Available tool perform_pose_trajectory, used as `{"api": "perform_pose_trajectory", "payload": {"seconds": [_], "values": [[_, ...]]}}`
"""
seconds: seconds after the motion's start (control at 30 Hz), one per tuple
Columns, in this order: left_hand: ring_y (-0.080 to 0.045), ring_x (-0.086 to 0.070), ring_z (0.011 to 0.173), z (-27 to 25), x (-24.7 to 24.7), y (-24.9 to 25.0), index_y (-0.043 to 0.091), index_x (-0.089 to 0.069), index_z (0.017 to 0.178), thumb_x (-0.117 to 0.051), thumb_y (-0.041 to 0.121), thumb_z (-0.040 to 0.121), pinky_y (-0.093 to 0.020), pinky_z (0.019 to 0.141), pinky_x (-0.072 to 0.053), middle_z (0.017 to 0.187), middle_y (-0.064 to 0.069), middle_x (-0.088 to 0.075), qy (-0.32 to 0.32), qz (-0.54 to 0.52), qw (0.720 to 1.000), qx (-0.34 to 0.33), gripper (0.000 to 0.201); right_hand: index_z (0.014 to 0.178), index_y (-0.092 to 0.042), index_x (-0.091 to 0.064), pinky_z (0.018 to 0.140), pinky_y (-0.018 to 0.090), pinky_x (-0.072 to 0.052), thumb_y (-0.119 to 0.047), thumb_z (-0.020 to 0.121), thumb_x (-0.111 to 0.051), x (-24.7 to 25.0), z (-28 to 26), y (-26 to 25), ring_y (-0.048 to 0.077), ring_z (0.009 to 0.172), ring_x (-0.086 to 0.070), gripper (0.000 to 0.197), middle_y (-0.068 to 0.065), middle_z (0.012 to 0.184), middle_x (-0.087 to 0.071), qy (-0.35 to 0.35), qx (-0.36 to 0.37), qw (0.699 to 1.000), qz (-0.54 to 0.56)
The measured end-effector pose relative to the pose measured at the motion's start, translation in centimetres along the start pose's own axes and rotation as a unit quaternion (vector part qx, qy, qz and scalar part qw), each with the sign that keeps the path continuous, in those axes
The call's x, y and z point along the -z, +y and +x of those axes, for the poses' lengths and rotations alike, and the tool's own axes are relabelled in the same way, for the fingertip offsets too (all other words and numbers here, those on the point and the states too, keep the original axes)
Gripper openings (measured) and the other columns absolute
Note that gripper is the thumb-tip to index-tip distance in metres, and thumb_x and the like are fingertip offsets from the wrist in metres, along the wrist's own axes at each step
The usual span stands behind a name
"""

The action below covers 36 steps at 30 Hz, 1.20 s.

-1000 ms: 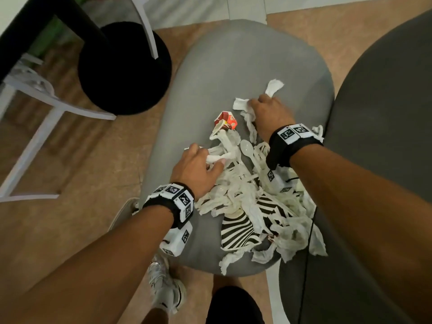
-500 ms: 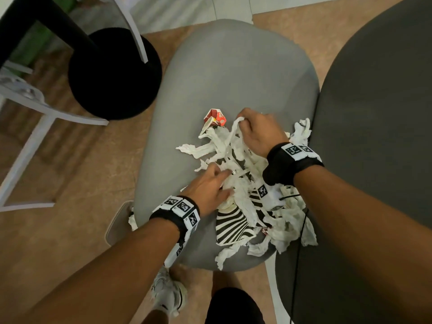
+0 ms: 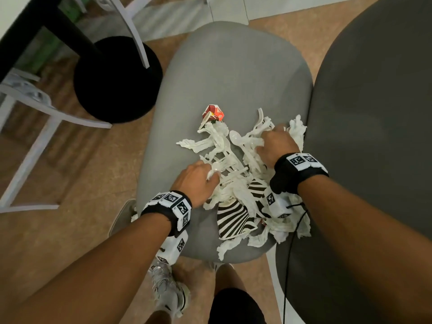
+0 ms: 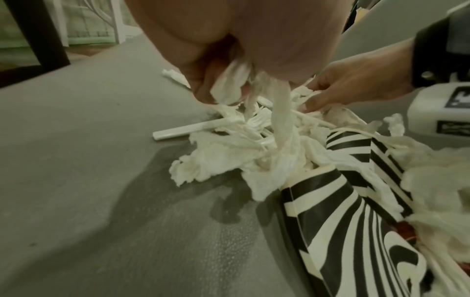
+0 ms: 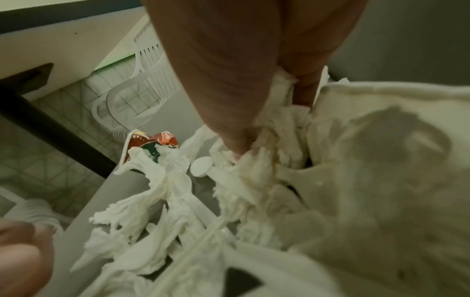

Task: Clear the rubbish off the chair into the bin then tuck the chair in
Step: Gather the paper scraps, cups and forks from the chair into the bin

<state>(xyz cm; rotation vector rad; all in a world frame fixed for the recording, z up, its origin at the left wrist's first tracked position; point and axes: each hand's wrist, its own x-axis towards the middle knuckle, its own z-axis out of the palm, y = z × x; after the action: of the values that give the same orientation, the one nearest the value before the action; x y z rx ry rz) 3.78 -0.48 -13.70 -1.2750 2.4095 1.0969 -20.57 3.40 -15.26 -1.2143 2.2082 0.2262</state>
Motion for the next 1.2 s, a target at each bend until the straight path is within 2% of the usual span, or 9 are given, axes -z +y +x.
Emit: {"api": "perform_pose_trajectory", "payload": {"seconds": [0.27,0.5,0.57,0.7,0.8,0.87,0.97,1.07,1.2], "values": [[-0.024,-0.059,0.071,-1.5,-0.5,-0.9,0.011,-0.054,0.088,-0.046,0.032,0.098,-0.042,0.068,-0.053,0.081,-0.004,-0.061,0.010,-0.033,0.999,0.021,0.025,0.135,-0.001,-0.040,0.081,0.040,-0.045,-0.013,0.101,-0.040,0.5,-0.9,-1.2,0.042,0.106,-0.061,0.037,0.023,0.113,-0.064,0.031,-0.029,0.991,0.127],[-0.028,-0.060,0.072,-2.7,-0.1,-0.4,0.019,-0.033,0.104,-0.044,0.022,0.101,-0.039,0.064,-0.050,0.087,-0.008,-0.059,0.019,-0.061,0.995,0.073,0.012,0.111,-0.004,-0.059,0.078,0.032,-0.040,-0.022,0.095,-0.054,0.9,-2.2,-1.7,0.037,0.105,-0.060,0.025,0.017,0.108,-0.067,0.052,-0.002,0.986,0.156],[-0.028,-0.065,0.077,-3.0,0.1,-0.5,0.024,-0.033,0.107,-0.050,0.011,0.096,-0.046,0.068,-0.057,0.094,-0.007,-0.058,0.008,-0.086,0.992,0.095,0.024,0.108,-0.004,-0.061,0.080,0.031,-0.041,-0.010,0.093,-0.051,1.3,-2.8,-2.4,0.038,0.105,-0.060,0.019,0.018,0.107,-0.067,0.051,0.011,0.983,0.175],[-0.022,-0.067,0.079,-3.7,0.7,-1.1,0.025,-0.041,0.122,-0.052,-0.006,0.088,-0.034,0.065,-0.058,0.104,-0.005,-0.057,-0.001,-0.147,0.982,0.117,0.047,0.120,-0.014,-0.052,0.083,0.039,-0.058,-0.001,0.095,-0.048,2.8,-4.5,-4.7,0.029,0.087,-0.068,0.029,0.010,0.103,-0.065,0.016,0.010,0.936,0.352],[-0.030,-0.065,0.078,-4.5,0.8,-1.8,0.024,-0.050,0.116,-0.045,0.010,0.097,-0.043,0.072,-0.056,0.096,-0.010,-0.062,0.058,-0.144,0.980,0.124,0.025,0.113,-0.018,-0.053,0.064,0.039,-0.059,-0.013,0.102,-0.041,3.5,-6.7,-7.2,0.026,0.064,-0.067,0.017,0.009,0.084,-0.064,0.036,0.035,0.923,0.382],[-0.034,-0.062,0.078,-5.5,0.9,-2.3,0.020,-0.056,0.105,-0.044,0.026,0.099,-0.042,0.072,-0.054,0.087,-0.013,-0.065,0.100,-0.133,0.977,0.132,0.014,0.107,-0.018,-0.058,0.073,0.033,-0.049,-0.035,0.102,-0.046,3.0,-8.3,-8.9,0.025,0.078,-0.063,0.021,0.006,0.088,-0.063,0.063,0.072,0.945,0.312],[-0.037,-0.059,0.079,-7.5,1.1,-3.7,0.009,-0.059,0.086,-0.042,0.045,0.099,-0.043,0.073,-0.051,0.078,-0.013,-0.067,0.162,-0.121,0.967,0.157,0.042,0.076,-0.021,-0.054,0.074,0.034,-0.038,-0.062,0.097,-0.038,0.6,-10.4,-11.7,0.020,0.080,-0.049,0.049,0.000,0.083,-0.055,0.034,0.073,0.959,0.271],[-0.041,-0.060,0.080,-10.0,1.2,-6.0,0.008,-0.055,0.079,-0.037,0.040,0.104,-0.042,0.069,-0.046,0.079,-0.020,-0.065,0.187,-0.151,0.960,0.146,0.044,0.052,-0.014,-0.037,0.065,0.034,-0.032,-0.045,0.104,-0.034,-2.6,-12.0,-14.8,0.030,0.064,-0.047,0.061,0.006,0.055,-0.045,0.040,0.065,0.968,0.241],[-0.038,-0.062,0.085,-13.2,1.1,-10.2,0.003,-0.061,0.100,-0.034,0.039,0.105,-0.034,0.065,-0.034,0.089,-0.020,-0.068,0.163,-0.164,0.958,0.168,0.045,0.053,-0.012,-0.042,0.067,0.035,-0.039,-0.038,0.104,-0.036,-6.9,-14.2,-19.4,0.036,0.071,-0.057,0.058,0.016,0.063,-0.053,0.020,0.096,0.968,0.233]]}}
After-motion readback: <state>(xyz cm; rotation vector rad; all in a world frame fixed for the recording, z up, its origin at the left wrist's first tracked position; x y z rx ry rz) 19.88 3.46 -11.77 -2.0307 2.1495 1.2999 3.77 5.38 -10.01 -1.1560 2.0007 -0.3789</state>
